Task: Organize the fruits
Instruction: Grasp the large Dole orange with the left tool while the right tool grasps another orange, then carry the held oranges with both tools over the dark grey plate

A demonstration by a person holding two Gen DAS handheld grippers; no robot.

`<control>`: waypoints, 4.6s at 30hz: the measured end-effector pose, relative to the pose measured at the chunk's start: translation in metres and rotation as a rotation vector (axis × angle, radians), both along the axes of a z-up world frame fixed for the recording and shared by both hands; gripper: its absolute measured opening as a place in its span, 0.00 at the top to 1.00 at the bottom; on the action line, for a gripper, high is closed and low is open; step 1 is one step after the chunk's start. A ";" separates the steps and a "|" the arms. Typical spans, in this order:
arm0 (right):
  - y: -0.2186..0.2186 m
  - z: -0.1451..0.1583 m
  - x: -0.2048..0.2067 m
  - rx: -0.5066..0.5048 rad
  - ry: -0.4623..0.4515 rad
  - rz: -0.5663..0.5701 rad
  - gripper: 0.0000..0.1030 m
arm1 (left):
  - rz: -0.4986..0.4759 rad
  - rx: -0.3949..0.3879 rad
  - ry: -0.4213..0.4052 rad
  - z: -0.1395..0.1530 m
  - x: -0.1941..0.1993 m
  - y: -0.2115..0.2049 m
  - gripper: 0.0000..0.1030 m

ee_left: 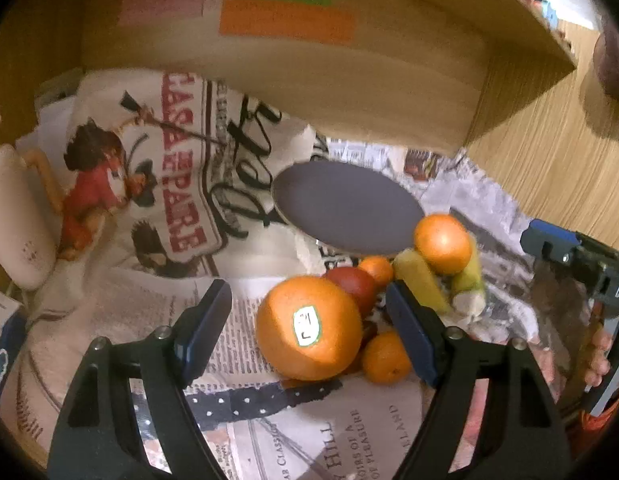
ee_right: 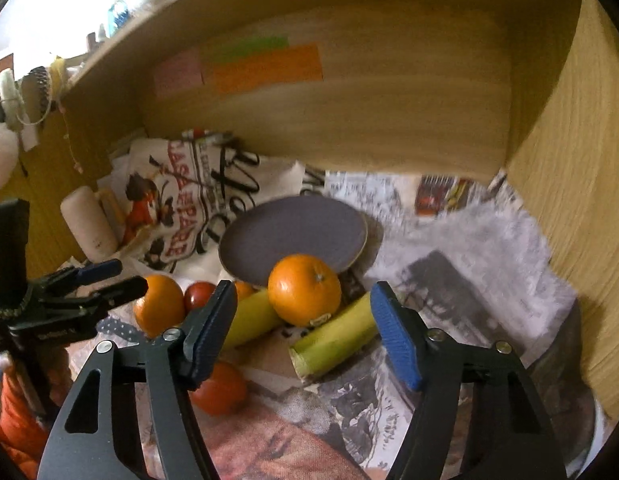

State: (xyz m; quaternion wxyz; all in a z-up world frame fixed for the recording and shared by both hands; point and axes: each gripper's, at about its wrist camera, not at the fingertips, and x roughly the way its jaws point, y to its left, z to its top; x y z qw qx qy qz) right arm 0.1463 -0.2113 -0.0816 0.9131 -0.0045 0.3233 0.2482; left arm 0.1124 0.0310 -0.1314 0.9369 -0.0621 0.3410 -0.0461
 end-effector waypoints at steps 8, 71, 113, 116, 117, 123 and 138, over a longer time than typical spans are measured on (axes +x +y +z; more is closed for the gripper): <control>0.006 -0.019 0.019 -0.010 0.103 0.021 0.36 | -0.020 -0.009 0.096 -0.030 0.016 0.000 0.23; 0.019 -0.008 0.056 -0.034 0.108 0.018 0.40 | -0.043 -0.029 0.084 0.003 0.041 0.022 0.68; 0.021 -0.001 0.084 -0.077 0.087 0.005 0.40 | -0.011 0.067 0.146 -0.002 0.086 0.030 0.34; 0.023 0.003 0.092 -0.085 0.077 0.001 0.40 | -0.025 0.063 0.099 0.017 0.091 0.024 0.34; 0.024 0.005 0.096 -0.089 0.073 -0.001 0.40 | -0.029 0.062 0.088 0.022 0.094 0.022 0.34; 0.030 0.009 0.119 -0.109 0.062 -0.009 0.40 | -0.065 0.067 0.030 0.045 0.110 0.005 0.34; 0.066 -0.025 0.174 -0.208 0.146 0.037 0.40 | -0.096 0.058 0.106 0.030 0.189 0.001 0.34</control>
